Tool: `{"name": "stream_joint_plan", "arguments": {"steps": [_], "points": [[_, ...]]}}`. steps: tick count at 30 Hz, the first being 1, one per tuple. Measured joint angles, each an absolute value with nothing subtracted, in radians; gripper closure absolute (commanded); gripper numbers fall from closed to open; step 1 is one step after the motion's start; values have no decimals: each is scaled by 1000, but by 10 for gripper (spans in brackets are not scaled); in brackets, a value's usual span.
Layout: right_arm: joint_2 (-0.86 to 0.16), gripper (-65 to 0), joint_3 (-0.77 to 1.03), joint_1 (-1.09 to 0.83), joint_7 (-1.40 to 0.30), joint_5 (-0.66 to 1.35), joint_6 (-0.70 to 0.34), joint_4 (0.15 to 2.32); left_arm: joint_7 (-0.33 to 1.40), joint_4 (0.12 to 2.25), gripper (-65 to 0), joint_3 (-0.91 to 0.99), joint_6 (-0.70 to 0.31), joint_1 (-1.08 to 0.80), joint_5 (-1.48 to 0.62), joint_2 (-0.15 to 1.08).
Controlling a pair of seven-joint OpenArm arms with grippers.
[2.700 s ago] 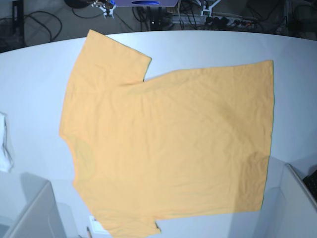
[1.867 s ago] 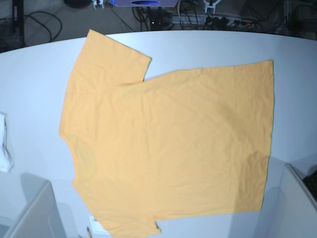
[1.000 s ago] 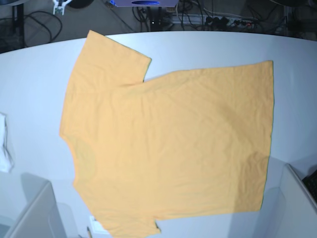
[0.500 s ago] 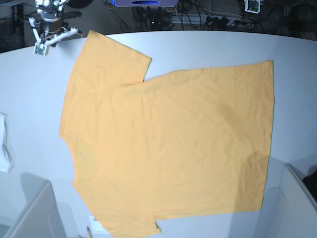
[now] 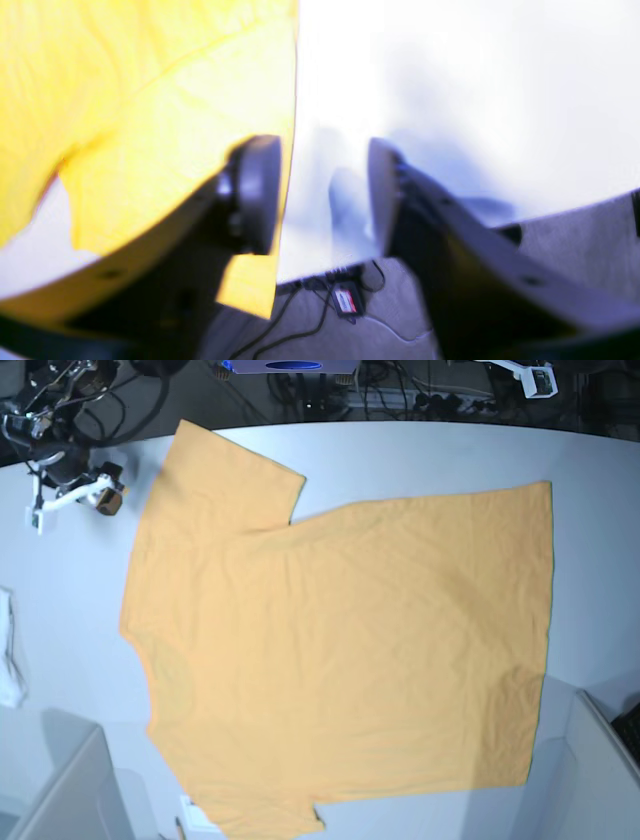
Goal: Fold the T-shirt properly
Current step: 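Move the right gripper to the shirt's shoulder corner and grasp it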
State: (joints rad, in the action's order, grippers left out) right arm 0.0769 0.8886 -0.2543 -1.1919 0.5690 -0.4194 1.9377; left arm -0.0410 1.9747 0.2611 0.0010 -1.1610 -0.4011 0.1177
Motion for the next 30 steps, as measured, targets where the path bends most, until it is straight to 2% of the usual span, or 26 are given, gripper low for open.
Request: {"name": "stream_joint_plan", "arguments": {"steps": [3, 5, 7, 8, 10, 13, 18, 21, 24, 28, 30], "points": [[56, -330, 888, -207, -1205, 578, -421, 1850, -39, 1974, -387, 261, 6, -1147, -484, 135], [38, -332, 879, -194, -1213, 577, -422, 1781, -41, 1974, -508, 262, 11, -1128, -541, 150], [31, -333, 879, -177, -1234, 570, -420, 1723, -43, 1975, -586, 261, 0, -1131, -607, 170], [30, -333, 879, -171, -1240, 576, -426, 1699, -41, 1975, -602, 261, 1, -1134, -636, 178], [33, -333, 875, -170, -1239, 577, -428, 1660, -39, 1971, -596, 262, -6, -1126, -719, 197], [35, -332, 876, -174, -1222, 604, -438, 1623, -38, 1958, -576, 295, -89, -1101, -818, 214], [55, -327, 845, -177, -1193, 625, -489, 1603, -39, 1948, -571, 416, -86, -1098, -866, 212], [52, -327, 744, -215, -1163, 651, -495, 1610, -41, 1948, -571, 433, -89, -1091, -869, 218], [86, -326, 734, -217, -1151, 660, -495, 1610, -30, 1948, -571, 432, -91, -1064, -869, 210], [91, -326, 736, -228, -1136, 671, -496, 1610, 146, 1925, -571, 489, -99, -974, -869, 202], [91, -299, 736, -231, -1135, 674, -496, 1610, 233, 1913, -571, 537, -96, -922, -868, 163]]}}
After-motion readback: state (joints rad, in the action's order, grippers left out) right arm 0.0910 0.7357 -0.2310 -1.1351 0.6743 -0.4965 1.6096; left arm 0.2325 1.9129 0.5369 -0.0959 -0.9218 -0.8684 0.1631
